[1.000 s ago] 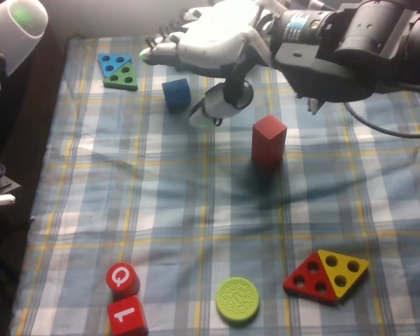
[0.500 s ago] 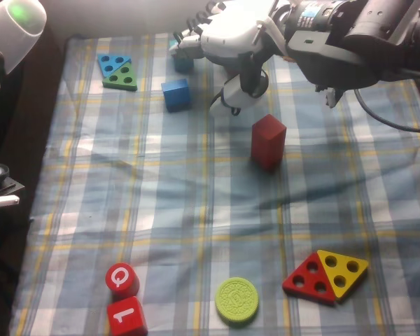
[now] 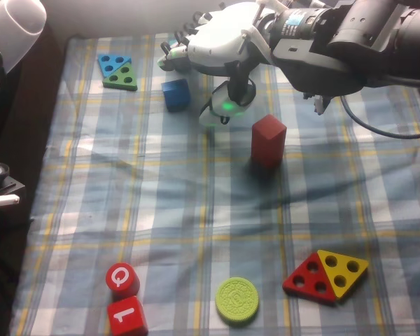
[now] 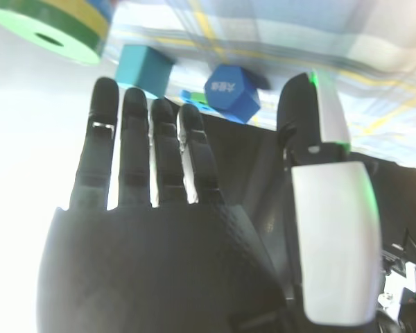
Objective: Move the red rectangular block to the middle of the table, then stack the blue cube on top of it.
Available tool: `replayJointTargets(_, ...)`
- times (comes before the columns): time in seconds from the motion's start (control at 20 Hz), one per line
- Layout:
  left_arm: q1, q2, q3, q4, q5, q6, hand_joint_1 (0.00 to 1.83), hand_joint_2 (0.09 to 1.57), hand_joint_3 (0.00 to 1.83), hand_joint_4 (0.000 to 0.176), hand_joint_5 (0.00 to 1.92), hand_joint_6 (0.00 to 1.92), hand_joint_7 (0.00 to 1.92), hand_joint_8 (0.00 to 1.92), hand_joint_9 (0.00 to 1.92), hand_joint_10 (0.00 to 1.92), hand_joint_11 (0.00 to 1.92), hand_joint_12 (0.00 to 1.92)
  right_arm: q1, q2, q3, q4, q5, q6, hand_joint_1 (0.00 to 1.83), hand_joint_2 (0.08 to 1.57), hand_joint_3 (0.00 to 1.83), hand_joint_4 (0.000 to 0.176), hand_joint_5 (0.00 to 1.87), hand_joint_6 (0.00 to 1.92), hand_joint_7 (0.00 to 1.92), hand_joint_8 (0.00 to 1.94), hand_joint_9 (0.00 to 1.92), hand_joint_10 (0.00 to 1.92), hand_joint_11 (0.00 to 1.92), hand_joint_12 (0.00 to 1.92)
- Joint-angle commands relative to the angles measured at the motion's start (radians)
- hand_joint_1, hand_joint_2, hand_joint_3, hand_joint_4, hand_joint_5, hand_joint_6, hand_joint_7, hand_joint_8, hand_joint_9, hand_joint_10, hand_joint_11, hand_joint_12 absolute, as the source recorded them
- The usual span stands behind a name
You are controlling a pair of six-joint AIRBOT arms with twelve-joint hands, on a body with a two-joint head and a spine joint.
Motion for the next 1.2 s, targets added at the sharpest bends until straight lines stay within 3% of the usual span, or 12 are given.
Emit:
replayJointTargets(0.0, -0.005, -0.006, 0.005, 0.016, -0.119, -0.010, 0.33, 1.41, 0.00, 0.049, 0.00, 0.00, 0.00, 0.00, 0.00, 0.00, 0.00, 0.00, 0.019, -0.002, -0.002, -0.003, 0.101, -0.004, 0.77, 1.11, 0.00, 0.020, 0.14, 0.00, 0.16, 0.00, 0.17, 0.01, 0.00, 0.75)
replayJointTargets(0.1, -0.005, -0.007, 0.005, 0.016, -0.119, -0.010, 0.33, 1.41, 0.00, 0.066, 0.00, 0.00, 0.00, 0.00, 0.00, 0.00, 0.00, 0.00, 0.019, -0.002, -0.009, -0.003, 0.101, -0.004, 0.79, 1.10, 0.00, 0.025, 0.15, 0.00, 0.16, 0.00, 0.17, 0.01, 0.00, 0.75)
replayJointTargets(0.2, -0.005, -0.008, 0.005, 0.016, -0.119, -0.011, 0.34, 1.40, 0.00, 0.065, 0.00, 0.00, 0.00, 0.00, 0.00, 0.00, 0.00, 0.00, 0.019, -0.003, -0.017, -0.012, 0.101, -0.004, 0.76, 1.11, 0.00, 0.026, 0.14, 0.00, 0.16, 0.00, 0.17, 0.01, 0.00, 0.72)
replayJointTargets(0.4, -0.005, -0.012, 0.008, 0.016, -0.119, -0.015, 0.33, 1.40, 0.00, 0.078, 0.00, 0.00, 0.00, 0.00, 0.00, 0.00, 0.00, 0.00, 0.019, -0.017, -0.022, -0.028, 0.101, -0.004, 0.80, 1.10, 0.00, 0.008, 0.16, 0.00, 0.19, 0.00, 0.20, 0.01, 0.00, 0.89)
replayJointTargets(0.5, -0.005, -0.012, 0.008, 0.016, -0.118, -0.018, 0.33, 1.43, 0.01, 0.071, 0.00, 0.00, 0.00, 0.00, 0.00, 0.00, 0.00, 0.00, 0.019, -0.023, -0.020, -0.031, 0.101, -0.004, 0.82, 1.10, 0.00, 0.000, 0.21, 0.01, 0.24, 0.01, 0.25, 0.02, 0.00, 1.09)
replayJointTargets(0.6, -0.005, -0.012, 0.008, 0.016, -0.118, -0.020, 0.34, 1.44, 0.01, 0.058, 0.00, 0.00, 0.00, 0.00, 0.00, 0.00, 0.00, 0.00, 0.019, -0.028, -0.012, -0.031, 0.094, -0.004, 0.87, 1.10, 0.00, 0.000, 0.25, 0.02, 0.26, 0.01, 0.25, 0.02, 0.00, 1.06)
replayJointTargets(0.7, -0.005, -0.013, 0.008, 0.016, -0.118, -0.022, 0.33, 1.45, 0.01, 0.048, 0.00, 0.00, 0.00, 0.00, 0.00, 0.00, 0.00, 0.00, 0.019, -0.034, -0.004, -0.030, 0.083, -0.004, 0.84, 1.15, 0.01, 0.000, 0.29, 0.02, 0.33, 0.01, 0.30, 0.03, 0.00, 1.03)
replayJointTargets(0.8, -0.006, -0.014, 0.009, 0.016, -0.118, -0.024, 0.34, 1.44, 0.01, 0.060, 0.00, 0.00, 0.00, 0.00, 0.00, 0.00, 0.00, 0.00, 0.019, -0.041, 0.004, -0.029, 0.072, -0.004, 0.90, 1.20, 0.01, 0.000, 0.60, 0.12, 0.70, 0.09, 0.60, 0.16, 0.00, 1.40)
replayJointTargets(0.85, -0.006, -0.015, 0.009, 0.016, -0.118, -0.025, 0.34, 1.44, 0.01, 0.060, 0.00, 0.00, 0.00, 0.00, 0.00, 0.00, 0.00, 0.00, 0.019, -0.044, 0.008, -0.029, 0.069, -0.004, 0.90, 1.20, 0.01, 0.000, 0.60, 0.12, 0.70, 0.09, 0.60, 0.16, 0.00, 1.40)
replayJointTargets(0.9, -0.006, -0.015, 0.010, 0.016, -0.118, -0.026, 0.34, 1.44, 0.01, 0.061, 0.00, 0.00, 0.00, 0.00, 0.00, 0.00, 0.00, 0.00, 0.019, -0.046, 0.010, -0.027, 0.066, -0.004, 1.15, 1.25, 0.00, 0.000, 0.81, 1.15, 0.70, 1.41, 0.62, 1.35, 0.53, 1.78)
replayJointTargets(1.0, -0.006, -0.016, 0.010, 0.016, -0.119, -0.028, 0.34, 1.44, 0.01, 0.054, 0.00, 0.00, 0.00, 0.00, 0.00, 0.00, 0.00, 0.00, 0.019, -0.046, 0.010, -0.023, 0.065, -0.004, 1.19, 1.27, 0.00, 0.000, 0.70, 1.17, 0.74, 1.65, 0.72, 1.82, 0.76, 1.92)
replayJointTargets(1.15, -0.005, -0.017, 0.012, 0.012, -0.120, -0.033, 0.32, 1.45, 0.01, 0.054, 0.00, 0.00, 0.00, 0.00, 0.00, 0.00, 0.00, 0.00, 0.026, -0.024, -0.013, -0.009, 0.094, -0.004, 1.18, 1.29, 0.00, 0.000, 0.66, 1.22, 0.70, 1.69, 0.53, 1.73, 0.50, 1.92)
